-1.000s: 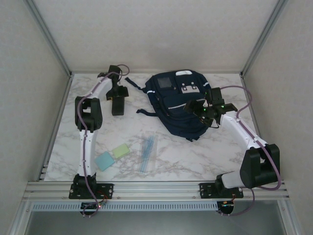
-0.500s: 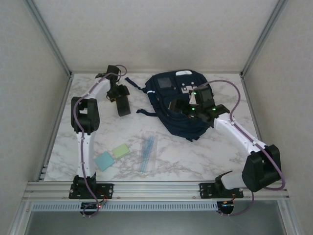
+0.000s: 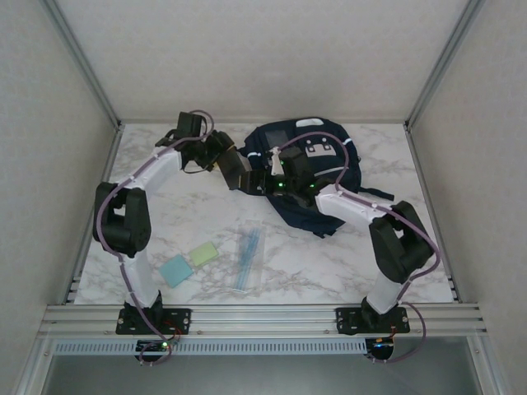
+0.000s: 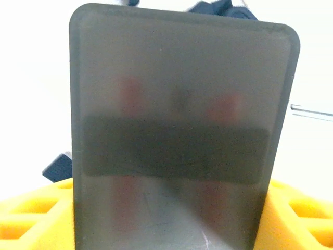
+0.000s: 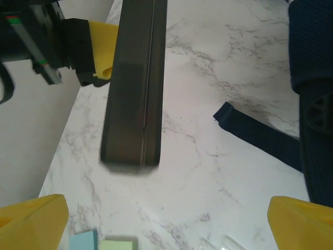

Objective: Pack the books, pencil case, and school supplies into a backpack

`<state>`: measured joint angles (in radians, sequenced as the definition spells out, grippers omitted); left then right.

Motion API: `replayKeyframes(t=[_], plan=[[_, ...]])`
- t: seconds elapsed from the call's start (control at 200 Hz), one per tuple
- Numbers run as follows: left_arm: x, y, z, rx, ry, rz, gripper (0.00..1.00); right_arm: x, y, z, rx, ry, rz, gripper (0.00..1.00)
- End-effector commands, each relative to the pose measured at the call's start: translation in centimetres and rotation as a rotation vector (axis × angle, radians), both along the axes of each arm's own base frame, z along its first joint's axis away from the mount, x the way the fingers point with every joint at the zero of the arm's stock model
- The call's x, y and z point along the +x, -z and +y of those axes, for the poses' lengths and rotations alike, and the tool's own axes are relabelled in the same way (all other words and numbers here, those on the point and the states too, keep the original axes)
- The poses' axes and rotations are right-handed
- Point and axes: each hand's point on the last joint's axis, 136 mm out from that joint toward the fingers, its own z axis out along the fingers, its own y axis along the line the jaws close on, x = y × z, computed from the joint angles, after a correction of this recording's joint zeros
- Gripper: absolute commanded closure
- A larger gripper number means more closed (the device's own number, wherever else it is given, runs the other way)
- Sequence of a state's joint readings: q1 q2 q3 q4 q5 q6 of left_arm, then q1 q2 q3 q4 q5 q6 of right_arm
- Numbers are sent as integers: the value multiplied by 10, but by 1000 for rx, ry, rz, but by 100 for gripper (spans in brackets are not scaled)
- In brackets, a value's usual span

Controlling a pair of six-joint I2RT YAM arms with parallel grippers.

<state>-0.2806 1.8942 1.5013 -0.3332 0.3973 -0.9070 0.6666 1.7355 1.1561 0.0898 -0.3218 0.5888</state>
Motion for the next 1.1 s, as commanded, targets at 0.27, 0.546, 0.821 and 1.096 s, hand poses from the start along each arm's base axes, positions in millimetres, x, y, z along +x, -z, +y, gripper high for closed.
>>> replayKeyframes(t=[0.27,0.546,0.821,1.096], plan=[[-27,-26,-40,-95,39,-22,50,26,-41,26,108,13,-152,55],[-28,-35,-48,-70,69,-53,13,6,-44,9,113,5,-126,80],[-39,-57,-47,268,255,-226,0,-30,-60,-74,4,102,-103,82],[-61,-46,-105,547,599,-430,3,-49,-67,-209,-88,438,28,84]])
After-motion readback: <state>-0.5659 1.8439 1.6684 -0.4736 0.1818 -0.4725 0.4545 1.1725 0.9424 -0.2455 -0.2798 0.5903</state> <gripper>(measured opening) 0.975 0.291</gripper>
